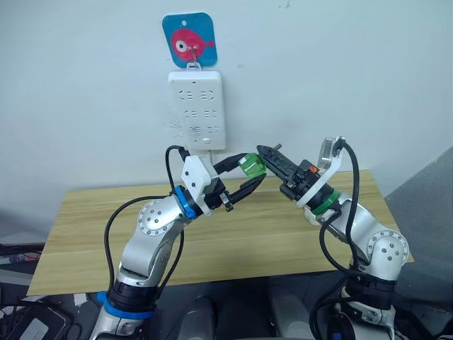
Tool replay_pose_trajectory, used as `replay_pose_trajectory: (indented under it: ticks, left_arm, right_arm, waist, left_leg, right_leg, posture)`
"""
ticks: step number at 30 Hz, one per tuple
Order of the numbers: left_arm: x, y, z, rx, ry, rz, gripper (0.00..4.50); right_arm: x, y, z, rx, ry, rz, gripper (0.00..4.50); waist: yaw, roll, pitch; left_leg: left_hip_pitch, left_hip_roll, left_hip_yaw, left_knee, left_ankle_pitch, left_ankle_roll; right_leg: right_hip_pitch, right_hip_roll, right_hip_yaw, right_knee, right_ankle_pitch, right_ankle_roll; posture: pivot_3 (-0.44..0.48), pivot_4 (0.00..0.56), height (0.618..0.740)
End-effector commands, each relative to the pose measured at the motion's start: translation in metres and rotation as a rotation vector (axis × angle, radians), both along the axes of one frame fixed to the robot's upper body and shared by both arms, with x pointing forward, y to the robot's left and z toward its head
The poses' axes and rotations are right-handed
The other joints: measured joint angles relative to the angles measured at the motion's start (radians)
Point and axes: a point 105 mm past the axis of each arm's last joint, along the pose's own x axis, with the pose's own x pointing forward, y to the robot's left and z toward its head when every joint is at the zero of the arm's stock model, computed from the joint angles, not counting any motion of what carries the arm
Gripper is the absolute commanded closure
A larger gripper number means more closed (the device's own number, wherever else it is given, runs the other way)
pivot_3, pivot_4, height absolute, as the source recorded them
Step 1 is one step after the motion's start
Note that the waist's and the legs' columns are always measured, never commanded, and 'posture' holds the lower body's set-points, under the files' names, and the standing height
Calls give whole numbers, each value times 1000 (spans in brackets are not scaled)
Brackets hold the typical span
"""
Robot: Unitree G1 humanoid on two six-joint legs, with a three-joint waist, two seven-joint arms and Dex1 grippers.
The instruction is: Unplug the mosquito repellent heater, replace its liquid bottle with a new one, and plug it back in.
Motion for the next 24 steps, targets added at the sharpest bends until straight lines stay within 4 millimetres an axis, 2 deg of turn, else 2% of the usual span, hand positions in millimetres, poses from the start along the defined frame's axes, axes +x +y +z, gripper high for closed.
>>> replay_pose_trajectory:
  ticks: [1, 3, 6, 10, 15, 19, 24]
  left_arm:
    - [0, 12, -16, 81, 67, 14, 570]
    - [-2, 27, -33, 176, 128, 31, 3]
    - [-10, 48, -57, 261, 314, 36, 0]
    - [-29, 59, -73, 328, 483, -3, 0]
    - [-35, 57, -78, 358, 527, -13, 0]
    - [-32, 53, -76, 334, 511, 15, 0]
    - [-36, 51, -76, 319, 497, 45, 0]
  right_arm:
    - [-6, 3, 10, -7, -66, 37, 3652]
    - [-2, -5, 5, -83, -99, 6, 3652]
    - [7, -18, -9, -279, -184, -56, 3652]
    - [41, -38, -47, -651, -343, -279, 3652]
    - [73, -45, -107, -990, -538, -421, 3652]
    - [95, -47, -138, -1100, -596, -489, 3652]
    - [113, -45, -152, -1118, -592, -518, 3652]
  waist:
    - [-2, 0, 0]
    - [0, 0, 0]
    - [1, 0, 0]
    - [6, 0, 0]
    - [17, -1, 0]
    - [24, -1, 1]
    - [29, -2, 2]
  left_leg:
    - [0, 0, 0, 0, 0, 0]
    - [0, 1, -1, 0, 0, 0]
    - [0, 0, -1, 0, 0, 0]
    - [0, 0, -1, 0, 0, 0]
    - [1, 0, 0, 0, 0, 0]
    - [1, 1, 1, 0, 0, 0]
    - [2, 1, 2, 0, 0, 0]
  right_leg:
    - [0, 0, 0, 0, 0, 0]
    - [0, 1, 0, 0, 0, 0]
    - [0, 0, 0, 0, 0, 0]
    - [0, 1, -1, -1, 0, 0]
    - [0, 0, 0, -1, 0, 0]
    - [0, 0, 1, 0, 0, 0]
    - [0, 0, 1, 0, 0, 0]
  posture:
    - [-96, 158, 725]
    - [-91, 162, 725]
    - [-74, 166, 725]
    - [-58, 178, 725]
    - [-35, 198, 725]
    - [-19, 210, 725]
    - [6, 227, 725]
